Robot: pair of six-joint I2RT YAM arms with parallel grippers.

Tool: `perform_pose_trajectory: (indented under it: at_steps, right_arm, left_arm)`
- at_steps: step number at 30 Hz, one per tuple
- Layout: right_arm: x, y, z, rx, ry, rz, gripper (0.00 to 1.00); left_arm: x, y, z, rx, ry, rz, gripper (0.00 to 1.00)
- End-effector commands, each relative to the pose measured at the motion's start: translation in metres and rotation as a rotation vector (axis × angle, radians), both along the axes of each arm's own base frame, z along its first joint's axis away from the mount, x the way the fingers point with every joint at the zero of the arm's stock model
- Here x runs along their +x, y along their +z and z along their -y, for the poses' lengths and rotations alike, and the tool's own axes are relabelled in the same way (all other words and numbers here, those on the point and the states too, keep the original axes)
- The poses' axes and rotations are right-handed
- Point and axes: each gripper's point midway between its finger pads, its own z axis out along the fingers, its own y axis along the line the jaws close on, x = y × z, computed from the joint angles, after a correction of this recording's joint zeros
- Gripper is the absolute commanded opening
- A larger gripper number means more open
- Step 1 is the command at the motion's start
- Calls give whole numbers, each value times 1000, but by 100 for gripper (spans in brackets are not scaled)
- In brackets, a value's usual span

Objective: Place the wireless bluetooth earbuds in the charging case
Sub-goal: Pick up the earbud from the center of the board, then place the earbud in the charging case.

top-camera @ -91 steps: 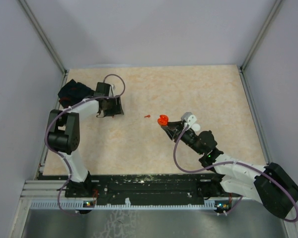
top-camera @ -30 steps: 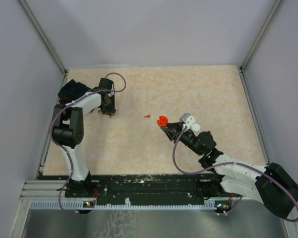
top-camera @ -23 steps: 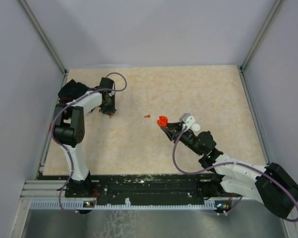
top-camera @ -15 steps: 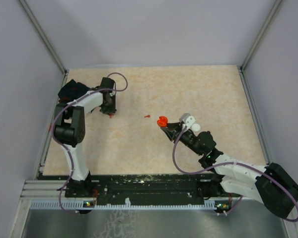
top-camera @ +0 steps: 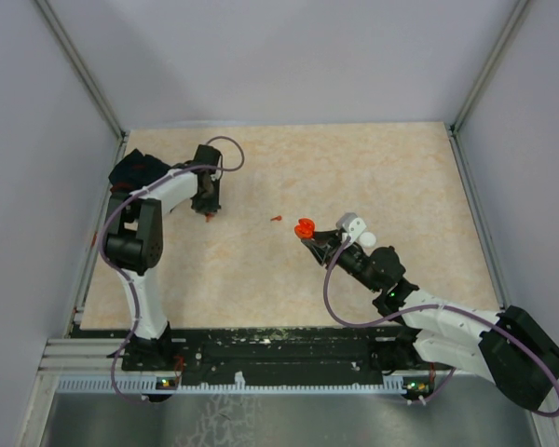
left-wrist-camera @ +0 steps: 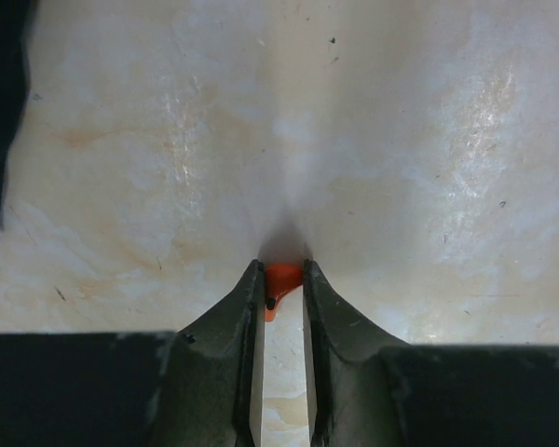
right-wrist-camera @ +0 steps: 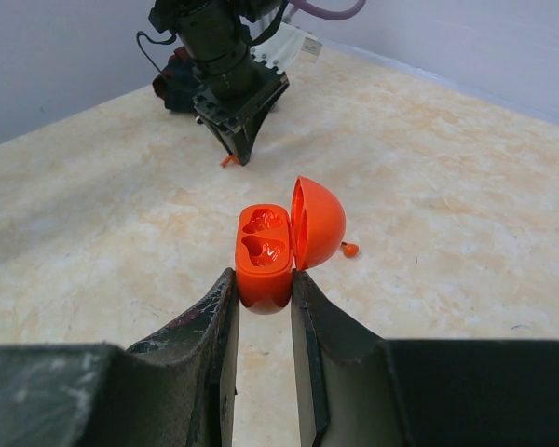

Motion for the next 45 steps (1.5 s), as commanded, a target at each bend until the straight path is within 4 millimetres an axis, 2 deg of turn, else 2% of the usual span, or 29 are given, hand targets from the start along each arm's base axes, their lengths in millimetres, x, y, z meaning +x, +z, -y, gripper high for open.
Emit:
perform_pose_trajectory:
  at_steps: [1,5,9,20,25,32,45]
  right_arm:
    - [-1,25,-2,49,5,62,0]
    - [-2,26,-2,49,7,64,0]
    - [-2,26,-2,48,11,65,0]
    - [-5,25,-3,47,25,88,0]
    - [-3,22,-3,43,17,91,0]
    - [-3,20,-2,44,13,116,0]
    - [-4,21,3,57,2,160,0]
  left_arm:
    - [-17,-16,-3,38,-8,-78,21]
    - [-17,-2,6,2,-15,-32,18]
    - [-17,21,20,-45,-32,45,17]
    - [-35,93,83,-170,-147,365,14]
    - [-56,127,118,-224,-222,533,13]
    - [-91,177,157,-424,-305,706,13]
    - [-162,245,222,-734,-552,935,13]
